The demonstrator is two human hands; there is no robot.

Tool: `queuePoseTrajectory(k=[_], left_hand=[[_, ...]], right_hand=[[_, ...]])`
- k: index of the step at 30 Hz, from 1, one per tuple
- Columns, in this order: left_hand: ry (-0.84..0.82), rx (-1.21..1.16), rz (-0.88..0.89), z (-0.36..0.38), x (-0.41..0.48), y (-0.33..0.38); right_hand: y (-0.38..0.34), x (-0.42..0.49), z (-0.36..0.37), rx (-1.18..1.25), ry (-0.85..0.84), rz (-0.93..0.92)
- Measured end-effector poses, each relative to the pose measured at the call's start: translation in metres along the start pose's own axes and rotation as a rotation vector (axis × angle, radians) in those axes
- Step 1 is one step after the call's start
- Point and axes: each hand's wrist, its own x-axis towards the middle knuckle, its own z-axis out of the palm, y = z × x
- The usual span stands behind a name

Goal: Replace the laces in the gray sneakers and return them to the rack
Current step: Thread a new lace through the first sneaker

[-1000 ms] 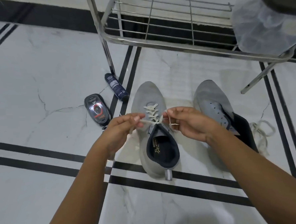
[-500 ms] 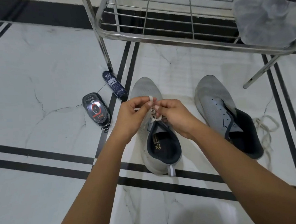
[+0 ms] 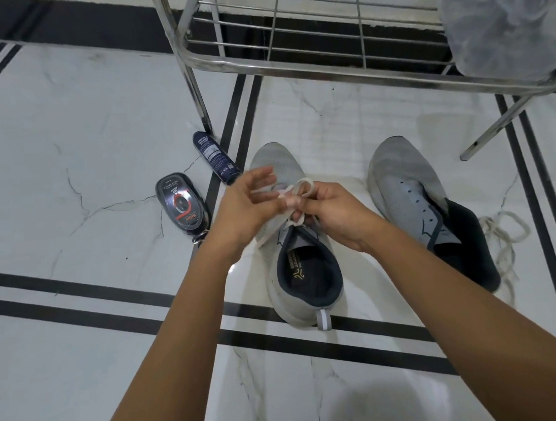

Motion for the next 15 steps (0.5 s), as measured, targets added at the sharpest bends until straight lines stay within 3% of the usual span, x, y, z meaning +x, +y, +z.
queuePoseTrajectory(k=[3, 7, 12, 15], left_hand=[[-0.088, -0.012, -0.002, 0.007, -0.008, -0.014], [0.002, 0.018, 0.025, 0.013, -0.011, -0.018], [0.112, -0.066, -0.090, 0.015, -0.011, -0.022], [0.206, -0.029, -0.169, 0.018, -0.008, -0.019]], right_hand=[[-0.001, 0.002, -0.001, 0.061, -0.006, -0.006], [0.001, 0.004, -0.002, 0.061, 0.029, 0.020], [-0.001, 0.000, -0.003, 0.029, 0.088, 0.052], [0.001, -0.007, -0.002, -0.161, 0.109, -0.013]])
